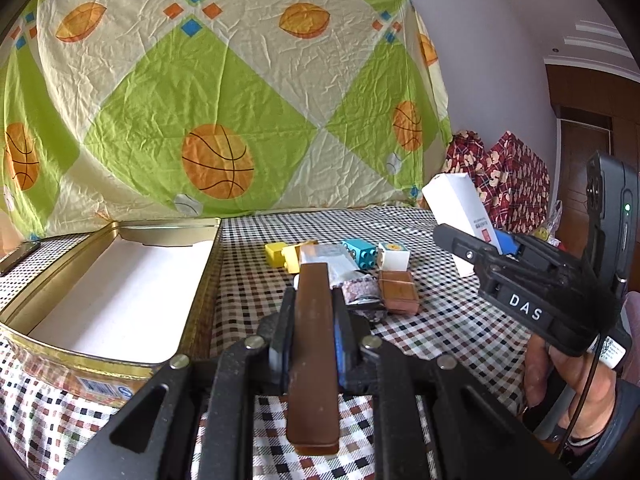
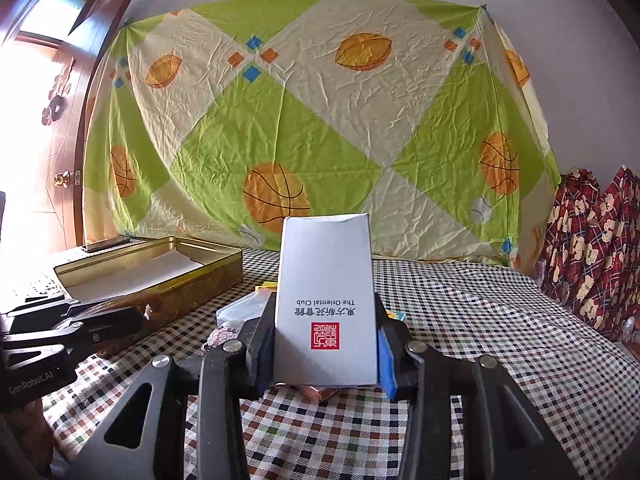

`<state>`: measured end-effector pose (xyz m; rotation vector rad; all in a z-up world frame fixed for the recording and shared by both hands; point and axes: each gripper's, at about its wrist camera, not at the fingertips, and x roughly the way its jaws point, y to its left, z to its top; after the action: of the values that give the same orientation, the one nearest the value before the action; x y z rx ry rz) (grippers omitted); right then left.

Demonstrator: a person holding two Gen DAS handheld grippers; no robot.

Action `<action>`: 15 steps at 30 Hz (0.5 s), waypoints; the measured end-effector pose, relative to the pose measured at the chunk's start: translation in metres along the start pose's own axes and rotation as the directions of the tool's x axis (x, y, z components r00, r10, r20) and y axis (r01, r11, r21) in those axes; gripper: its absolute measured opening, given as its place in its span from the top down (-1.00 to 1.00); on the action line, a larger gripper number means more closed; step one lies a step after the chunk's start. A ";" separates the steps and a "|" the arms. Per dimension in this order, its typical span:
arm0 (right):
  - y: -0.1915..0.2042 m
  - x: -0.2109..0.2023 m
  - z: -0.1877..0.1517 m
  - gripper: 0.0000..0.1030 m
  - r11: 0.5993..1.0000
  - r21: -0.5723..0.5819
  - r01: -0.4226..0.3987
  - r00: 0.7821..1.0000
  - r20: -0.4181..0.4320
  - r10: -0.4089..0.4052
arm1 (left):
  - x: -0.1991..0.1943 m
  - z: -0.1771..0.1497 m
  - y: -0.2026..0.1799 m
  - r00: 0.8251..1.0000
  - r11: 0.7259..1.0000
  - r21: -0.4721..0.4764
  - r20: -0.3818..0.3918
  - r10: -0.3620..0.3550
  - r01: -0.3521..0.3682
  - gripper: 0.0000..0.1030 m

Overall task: Organize rigid objects
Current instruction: 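Carry the white card box with the right tool while the left tool carries the comb to the gold tin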

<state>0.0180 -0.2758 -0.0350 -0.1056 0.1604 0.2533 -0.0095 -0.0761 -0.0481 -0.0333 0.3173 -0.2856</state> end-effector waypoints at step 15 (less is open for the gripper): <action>0.024 0.004 0.003 0.17 1.000 0.006 -0.017 1.000 -0.012 0.017 | -0.016 -0.002 0.019 0.997 0.998 -0.011 0.038 0.069 -0.069 0.74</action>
<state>0.0159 -0.2509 -0.0344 -0.1003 0.1741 0.2690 -0.0193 -0.0535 -0.0471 -0.0372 0.2810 -0.2151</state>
